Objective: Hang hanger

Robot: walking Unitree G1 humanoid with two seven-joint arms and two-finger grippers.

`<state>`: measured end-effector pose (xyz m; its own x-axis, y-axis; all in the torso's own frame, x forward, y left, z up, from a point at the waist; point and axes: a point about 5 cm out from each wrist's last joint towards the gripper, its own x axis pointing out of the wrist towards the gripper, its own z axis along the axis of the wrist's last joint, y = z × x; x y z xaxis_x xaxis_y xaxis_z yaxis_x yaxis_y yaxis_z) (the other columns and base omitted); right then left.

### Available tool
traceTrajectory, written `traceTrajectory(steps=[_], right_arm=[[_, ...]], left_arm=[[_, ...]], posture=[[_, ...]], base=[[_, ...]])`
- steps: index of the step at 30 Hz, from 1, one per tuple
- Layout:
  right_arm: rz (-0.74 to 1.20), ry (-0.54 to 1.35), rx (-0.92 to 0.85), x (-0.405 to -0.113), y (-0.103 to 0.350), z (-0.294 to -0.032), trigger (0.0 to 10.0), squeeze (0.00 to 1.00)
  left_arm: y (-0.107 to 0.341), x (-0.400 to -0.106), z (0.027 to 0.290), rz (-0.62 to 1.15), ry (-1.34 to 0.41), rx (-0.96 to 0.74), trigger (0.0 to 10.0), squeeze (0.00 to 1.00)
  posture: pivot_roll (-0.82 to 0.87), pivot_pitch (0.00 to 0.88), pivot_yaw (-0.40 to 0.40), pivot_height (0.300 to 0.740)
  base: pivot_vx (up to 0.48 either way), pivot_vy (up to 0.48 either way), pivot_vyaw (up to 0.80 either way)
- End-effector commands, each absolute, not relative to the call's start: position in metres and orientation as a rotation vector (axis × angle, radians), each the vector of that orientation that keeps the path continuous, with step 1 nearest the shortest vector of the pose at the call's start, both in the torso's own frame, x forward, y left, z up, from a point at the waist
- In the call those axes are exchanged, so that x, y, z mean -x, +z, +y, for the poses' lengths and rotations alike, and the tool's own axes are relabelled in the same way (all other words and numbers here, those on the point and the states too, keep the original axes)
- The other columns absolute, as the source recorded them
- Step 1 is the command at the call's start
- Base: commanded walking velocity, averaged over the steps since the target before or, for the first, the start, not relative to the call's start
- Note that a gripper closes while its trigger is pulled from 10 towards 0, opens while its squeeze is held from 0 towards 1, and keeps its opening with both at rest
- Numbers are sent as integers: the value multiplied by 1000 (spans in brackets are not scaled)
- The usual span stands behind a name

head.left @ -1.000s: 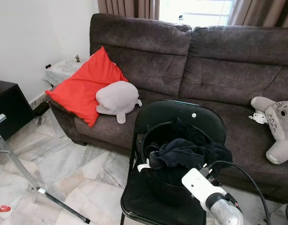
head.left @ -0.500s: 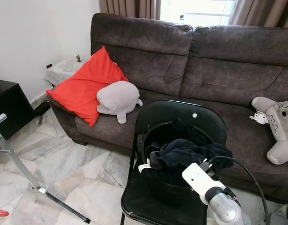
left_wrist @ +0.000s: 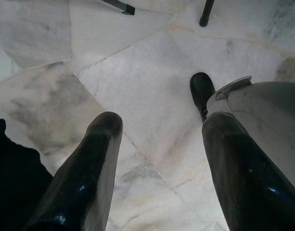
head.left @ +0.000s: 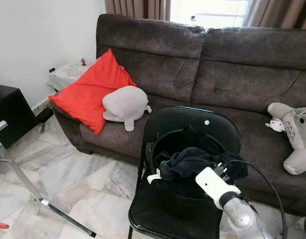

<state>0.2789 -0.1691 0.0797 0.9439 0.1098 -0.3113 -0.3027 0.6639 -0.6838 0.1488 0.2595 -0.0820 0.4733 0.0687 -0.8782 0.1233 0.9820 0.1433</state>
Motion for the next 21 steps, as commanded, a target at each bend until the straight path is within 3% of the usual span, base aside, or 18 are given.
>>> traceTrajectory(steps=[1, 12, 21], right_arm=[[228, 229, 816, -282, 84, -169, 10000, 0], [177, 268, 819, -283, 86, -159, 10000, 0], [139, 251, 930, -291, 86, -162, 10000, 0]], left_arm=[[-82, -146, 264, 1092, -35, -206, 10000, 0], [-82, -146, 264, 1094, -35, -208, 10000, 0], [-81, -147, 264, 1091, -39, -211, 10000, 0]], posture=[[-86, 0, 50, 740], [-85, 0, 52, 740], [-80, 0, 52, 740]], base=[[0, 0, 0], [0, 0, 0], [0, 0, 0]])
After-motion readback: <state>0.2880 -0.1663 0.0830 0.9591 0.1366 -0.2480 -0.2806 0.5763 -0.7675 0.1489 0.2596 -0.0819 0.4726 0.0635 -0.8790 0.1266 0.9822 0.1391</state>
